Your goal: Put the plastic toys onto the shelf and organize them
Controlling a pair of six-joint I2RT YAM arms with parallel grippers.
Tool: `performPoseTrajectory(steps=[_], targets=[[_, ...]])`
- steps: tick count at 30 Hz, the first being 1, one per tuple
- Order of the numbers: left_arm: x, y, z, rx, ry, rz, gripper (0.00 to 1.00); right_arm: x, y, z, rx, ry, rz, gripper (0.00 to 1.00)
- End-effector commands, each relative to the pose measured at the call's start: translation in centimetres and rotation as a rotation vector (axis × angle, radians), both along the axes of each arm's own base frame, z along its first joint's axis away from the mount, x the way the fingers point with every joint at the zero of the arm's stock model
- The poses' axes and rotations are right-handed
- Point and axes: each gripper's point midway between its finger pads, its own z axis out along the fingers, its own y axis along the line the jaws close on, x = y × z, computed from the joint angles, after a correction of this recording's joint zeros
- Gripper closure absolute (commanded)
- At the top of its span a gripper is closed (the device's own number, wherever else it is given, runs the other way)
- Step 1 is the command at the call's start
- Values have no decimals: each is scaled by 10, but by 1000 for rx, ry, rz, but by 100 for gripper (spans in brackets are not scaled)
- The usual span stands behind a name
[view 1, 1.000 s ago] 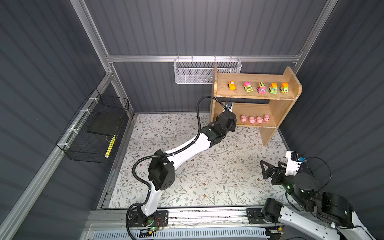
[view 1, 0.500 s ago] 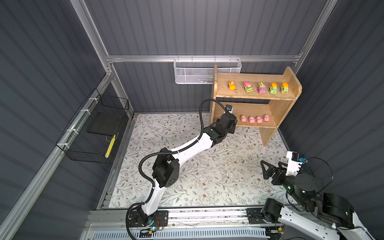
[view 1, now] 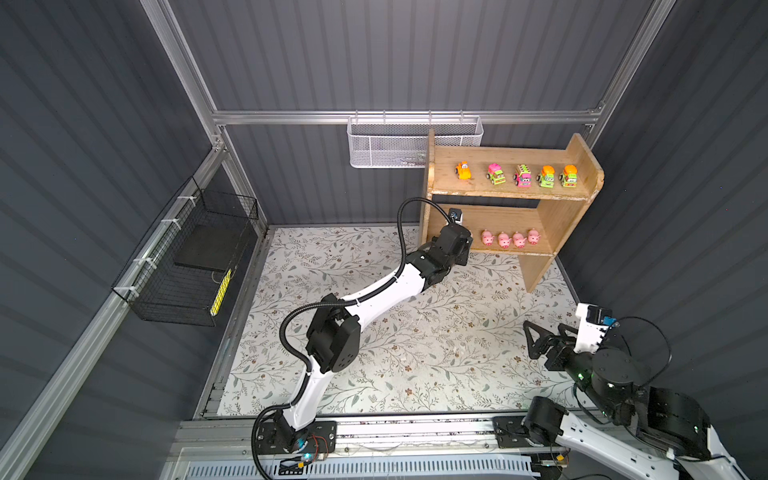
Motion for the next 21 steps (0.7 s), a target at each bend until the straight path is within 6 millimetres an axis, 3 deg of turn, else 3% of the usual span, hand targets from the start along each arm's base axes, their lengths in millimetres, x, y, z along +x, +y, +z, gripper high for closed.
performPoseTrajectory(steps=[1,21], targets=[[4,-1,0,-12,16,3,72,0,-6,-1,-6,-8,-22,1],[4,-9,-7,-31,45,-12,72,-2,-11,-4,-5,-6,-32,1]])
